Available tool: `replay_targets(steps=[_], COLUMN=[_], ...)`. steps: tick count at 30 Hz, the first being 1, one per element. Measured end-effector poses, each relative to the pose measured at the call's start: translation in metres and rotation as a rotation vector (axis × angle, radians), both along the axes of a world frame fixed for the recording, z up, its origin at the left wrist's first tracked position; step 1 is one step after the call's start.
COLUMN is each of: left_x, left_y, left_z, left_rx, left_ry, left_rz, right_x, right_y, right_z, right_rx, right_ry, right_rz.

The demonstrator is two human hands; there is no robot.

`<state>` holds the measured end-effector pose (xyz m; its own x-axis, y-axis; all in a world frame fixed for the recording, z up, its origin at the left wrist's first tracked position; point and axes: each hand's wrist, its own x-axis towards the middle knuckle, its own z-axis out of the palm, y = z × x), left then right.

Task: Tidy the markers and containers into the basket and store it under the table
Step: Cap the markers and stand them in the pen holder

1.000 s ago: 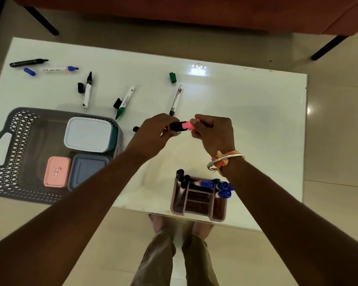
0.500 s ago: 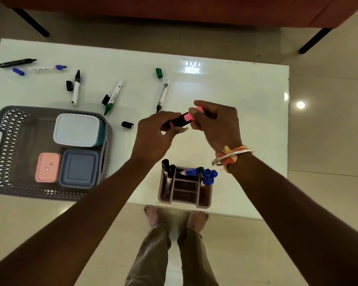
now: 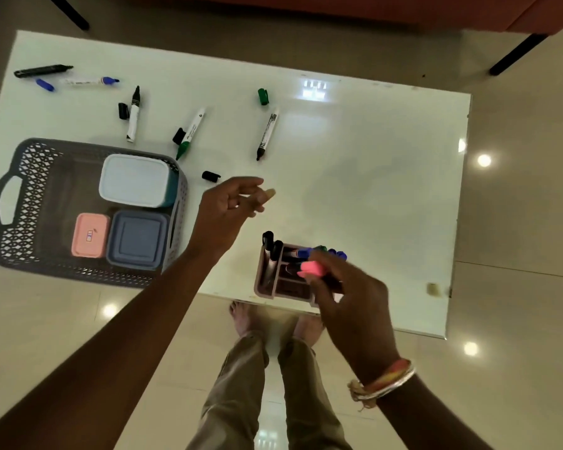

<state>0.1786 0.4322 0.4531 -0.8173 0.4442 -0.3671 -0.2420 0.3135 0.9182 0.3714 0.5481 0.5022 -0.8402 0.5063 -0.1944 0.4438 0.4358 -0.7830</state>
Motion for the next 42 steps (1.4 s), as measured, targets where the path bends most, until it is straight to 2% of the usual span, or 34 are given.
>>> replay_targets(steps=[2, 5, 11, 16, 20, 23, 26, 29, 32, 35, 38, 42], left_x=[0.009, 0.018, 0.017, -0.002, -0.039, -0.071, -0.094, -0.110, -0.121, -0.126, -0.128, -0.133], left_y=[-0.007, -0.015, -0.025, -0.030, -0.032, -0.034, -0.028, -0.015, -0.008, -0.007, -0.009, -0.013], left_z=[-0.005, -0.009, -0.018, -0.026, -0.040, -0.052, -0.060, -0.055, -0.053, -0.056, -0.061, -0.068], left_rx=[-0.016, -0.029, -0.044, -0.128, -0.317, -0.468, -0.715, -0.998, -1.150, -1.184, -1.171, -1.116], left_ry=[-0.019, -0.029, -0.029, -0.001, 0.228, 0.399, 0.604, 0.706, 0.718, 0.648, 0.642, 0.593], left_rz=[0.010, 0.024, 0.057, 0.064, 0.028, -0.139, -0.496, -0.743, -0.817, -0.847, -0.856, -0.806], right_x=[-0.002, -0.007, -0.011, -0.020, -0.053, -0.101, -0.160, -0.221, -0.265, -0.287, -0.296, -0.287], right_y=[-0.010, -0.019, -0.026, -0.024, -0.010, 0.009, 0.028, 0.043, 0.050, 0.048, 0.041, 0.029], right_z=[-0.019, -0.042, -0.066, -0.053, -0.015, 0.007, -0.002, -0.057, -0.110, -0.124, -0.127, -0.119], right_rx=[0.161, 0.279, 0.340, 0.315, 0.215, 0.169, 0.123, 0.007, -0.062, -0.160, -0.164, -0.520], right_ry=[-0.019, -0.065, -0.122, -0.130, 0.007, 0.082, -0.018, -0.272, -0.444, -0.433, -0.459, -0.387], right_rz=[0.143, 0.248, 0.296, 0.283, 0.169, 0.076, 0.031, 0.035, -0.055, -0.208, -0.236, -0.389])
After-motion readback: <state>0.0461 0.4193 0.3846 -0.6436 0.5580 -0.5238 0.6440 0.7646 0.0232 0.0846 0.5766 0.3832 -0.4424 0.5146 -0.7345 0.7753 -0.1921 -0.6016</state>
